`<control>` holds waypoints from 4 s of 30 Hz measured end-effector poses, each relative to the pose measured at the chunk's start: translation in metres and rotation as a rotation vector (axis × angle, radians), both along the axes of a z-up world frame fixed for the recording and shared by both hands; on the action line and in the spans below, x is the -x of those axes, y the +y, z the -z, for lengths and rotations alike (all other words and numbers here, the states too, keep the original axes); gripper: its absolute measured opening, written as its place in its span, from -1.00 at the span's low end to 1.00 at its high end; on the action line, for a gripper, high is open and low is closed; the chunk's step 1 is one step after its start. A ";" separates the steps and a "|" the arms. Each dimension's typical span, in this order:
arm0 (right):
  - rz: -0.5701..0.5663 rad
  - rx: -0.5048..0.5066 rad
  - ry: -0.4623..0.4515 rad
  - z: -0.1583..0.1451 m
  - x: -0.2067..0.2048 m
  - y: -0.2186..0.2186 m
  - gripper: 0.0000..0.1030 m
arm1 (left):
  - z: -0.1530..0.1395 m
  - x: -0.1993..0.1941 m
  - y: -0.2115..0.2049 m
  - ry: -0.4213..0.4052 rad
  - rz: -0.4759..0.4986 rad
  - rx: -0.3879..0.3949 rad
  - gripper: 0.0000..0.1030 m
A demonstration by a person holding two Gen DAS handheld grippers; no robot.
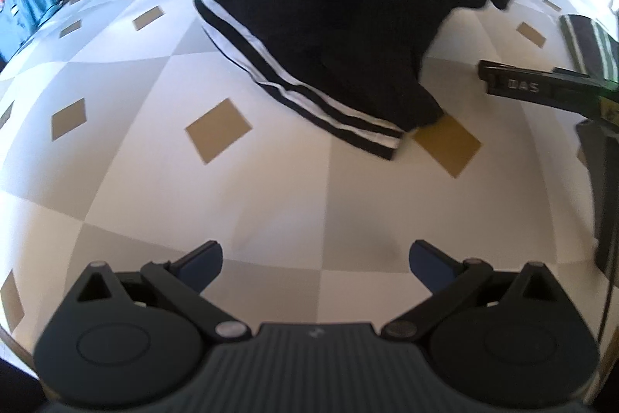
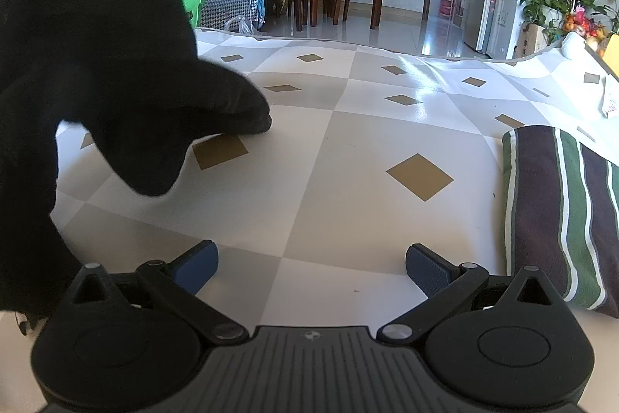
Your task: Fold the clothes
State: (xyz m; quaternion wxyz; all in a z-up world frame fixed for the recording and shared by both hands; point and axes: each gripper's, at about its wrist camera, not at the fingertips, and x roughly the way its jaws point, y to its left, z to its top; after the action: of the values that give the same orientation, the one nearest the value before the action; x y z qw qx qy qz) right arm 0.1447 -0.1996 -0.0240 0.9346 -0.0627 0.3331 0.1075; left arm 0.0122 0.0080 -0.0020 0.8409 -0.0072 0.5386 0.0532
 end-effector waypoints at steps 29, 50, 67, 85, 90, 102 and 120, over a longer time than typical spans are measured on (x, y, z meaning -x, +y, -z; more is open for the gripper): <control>0.000 0.000 0.000 0.000 0.000 0.000 1.00 | 0.003 -0.001 0.000 0.015 -0.010 -0.032 1.00; 0.000 0.000 0.000 0.001 0.001 0.000 1.00 | 0.002 -0.004 -0.002 0.027 -0.028 -0.047 1.00; 0.000 0.000 0.000 0.001 -0.001 0.001 1.00 | -0.024 -0.024 0.002 -0.014 -0.054 -0.086 1.00; 0.000 0.000 0.000 0.001 -0.001 0.001 1.00 | -0.046 -0.069 -0.002 -0.006 0.030 -0.121 1.00; 0.000 0.000 0.000 0.001 -0.001 0.001 1.00 | -0.057 -0.082 0.002 -0.022 0.049 -0.126 1.00; -0.004 0.008 0.019 0.000 -0.002 0.001 1.00 | -0.065 -0.094 0.017 -0.094 0.004 -0.098 1.00; -0.014 0.198 0.228 -0.044 -0.030 0.016 0.81 | -0.054 -0.099 0.029 -0.080 -0.023 -0.072 1.00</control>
State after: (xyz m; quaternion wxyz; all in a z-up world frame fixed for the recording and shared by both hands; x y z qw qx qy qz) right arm 0.1751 -0.1836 0.0199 0.8792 -0.1443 0.4457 0.0869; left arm 0.1109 0.0370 0.0523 0.8607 0.0147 0.5023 0.0819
